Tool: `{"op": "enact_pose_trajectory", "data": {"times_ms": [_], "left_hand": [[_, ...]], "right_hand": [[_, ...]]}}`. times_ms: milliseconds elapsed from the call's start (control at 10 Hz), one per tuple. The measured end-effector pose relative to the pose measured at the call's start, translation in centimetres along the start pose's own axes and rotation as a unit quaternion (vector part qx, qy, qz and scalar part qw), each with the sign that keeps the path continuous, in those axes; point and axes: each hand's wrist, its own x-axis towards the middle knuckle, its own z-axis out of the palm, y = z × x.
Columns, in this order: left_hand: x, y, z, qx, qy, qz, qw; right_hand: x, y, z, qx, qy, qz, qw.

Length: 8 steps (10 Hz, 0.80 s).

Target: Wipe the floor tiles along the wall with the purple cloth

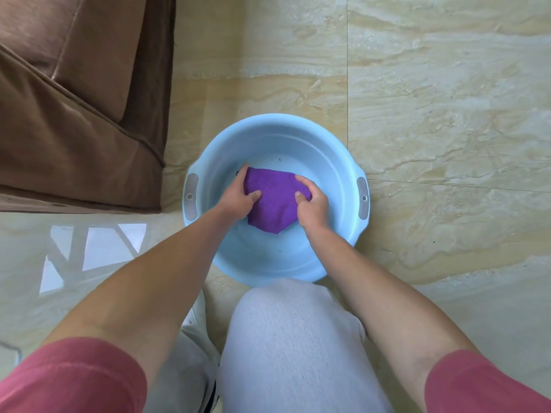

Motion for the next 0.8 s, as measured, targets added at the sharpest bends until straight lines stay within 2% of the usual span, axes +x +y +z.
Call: {"op": "enact_pose_trajectory", "data": {"times_ms": [200, 300, 400, 500, 600, 800], "left_hand": [[0.5, 0.3, -0.1, 0.038, 0.015, -0.041, 0.998], [0.2, 0.4, -0.1, 0.173, 0.032, -0.025, 0.984], [-0.4, 0.5, -0.2, 0.274, 0.072, 0.018, 0.959], [-1.1, 0.6, -0.2, 0.338, 0.105, 0.028, 0.935], [-1.2, 1.4, -0.9, 0.341, 0.161, 0.049, 0.925], [-5.4, 5.4, -3.5, 0.347, 0.160, 0.093, 0.920]], "right_hand": [[-0.3, -0.3, 0.8, -0.037, 0.034, 0.002, 0.999], [-0.3, -0.6, 0.8, -0.080, 0.015, 0.003, 0.997], [-0.4, -1.3, 0.8, -0.137, 0.028, 0.001, 0.990], [-1.0, -2.3, 0.8, -0.173, 0.054, -0.011, 0.983], [-1.1, -4.2, 0.6, -0.168, 0.073, -0.023, 0.983], [-3.9, -8.8, -0.7, -0.163, 0.075, -0.042, 0.983]]}}
